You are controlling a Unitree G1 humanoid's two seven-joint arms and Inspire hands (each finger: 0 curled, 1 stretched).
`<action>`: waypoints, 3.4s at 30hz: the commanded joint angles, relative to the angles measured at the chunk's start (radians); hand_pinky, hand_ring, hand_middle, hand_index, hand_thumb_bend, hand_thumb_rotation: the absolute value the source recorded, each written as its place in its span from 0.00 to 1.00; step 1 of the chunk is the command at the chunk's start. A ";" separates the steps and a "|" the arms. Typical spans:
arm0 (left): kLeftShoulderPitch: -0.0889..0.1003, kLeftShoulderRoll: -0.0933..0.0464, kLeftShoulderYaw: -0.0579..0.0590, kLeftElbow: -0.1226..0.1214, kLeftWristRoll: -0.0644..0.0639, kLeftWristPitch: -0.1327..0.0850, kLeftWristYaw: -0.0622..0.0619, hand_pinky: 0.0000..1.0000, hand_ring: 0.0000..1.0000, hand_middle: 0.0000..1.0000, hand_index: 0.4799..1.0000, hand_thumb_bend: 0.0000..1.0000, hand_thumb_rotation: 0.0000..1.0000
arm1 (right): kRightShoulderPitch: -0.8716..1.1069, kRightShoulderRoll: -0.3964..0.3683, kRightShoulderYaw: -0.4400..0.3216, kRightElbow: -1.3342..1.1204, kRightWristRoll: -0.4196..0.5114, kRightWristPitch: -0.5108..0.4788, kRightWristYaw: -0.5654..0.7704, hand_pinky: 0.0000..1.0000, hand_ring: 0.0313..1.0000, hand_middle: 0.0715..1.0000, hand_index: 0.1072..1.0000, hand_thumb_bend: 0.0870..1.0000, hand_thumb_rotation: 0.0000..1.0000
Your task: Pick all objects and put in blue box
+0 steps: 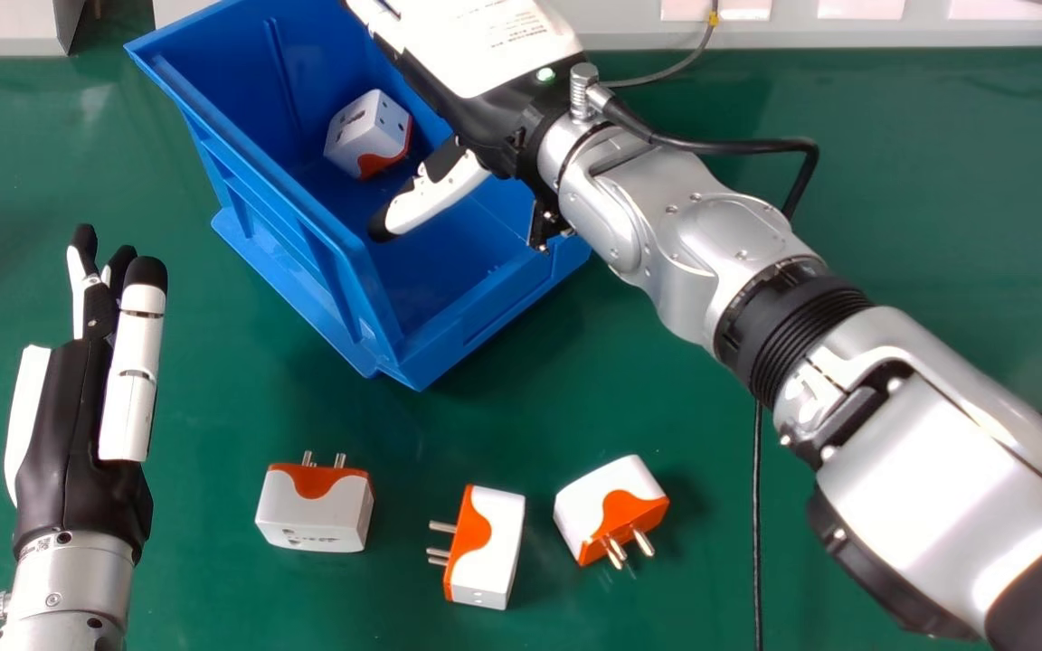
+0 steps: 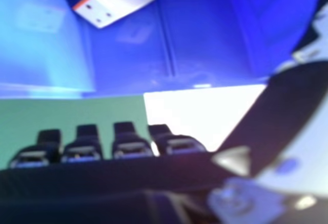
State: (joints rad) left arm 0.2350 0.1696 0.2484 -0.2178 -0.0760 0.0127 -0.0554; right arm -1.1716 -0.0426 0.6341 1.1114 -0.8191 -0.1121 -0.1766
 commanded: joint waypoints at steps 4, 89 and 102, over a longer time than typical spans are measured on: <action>-0.007 0.011 0.001 -0.010 0.008 -0.013 -0.007 1.00 1.00 1.00 1.00 0.38 0.99 | 0.112 -0.089 -0.070 -0.237 0.058 -0.037 -0.011 1.00 1.00 1.00 1.00 0.67 0.59; 0.019 0.040 0.033 -0.057 0.003 0.016 -0.019 1.00 1.00 1.00 1.00 0.41 1.00 | 0.910 -0.583 -0.252 -1.023 0.107 -0.333 0.617 0.99 1.00 1.00 0.95 0.57 0.55; 0.017 0.045 0.034 -0.067 0.003 0.027 -0.020 1.00 1.00 1.00 1.00 0.41 1.00 | 0.874 -0.575 -0.220 -0.969 0.099 -0.342 0.623 0.98 0.99 0.99 0.94 0.57 0.55</action>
State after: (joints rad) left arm 0.2600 0.2062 0.2738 -0.2572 -0.0764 0.0419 -0.0793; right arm -0.2688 -0.6205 0.4135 0.1468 -0.7219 -0.4453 0.4532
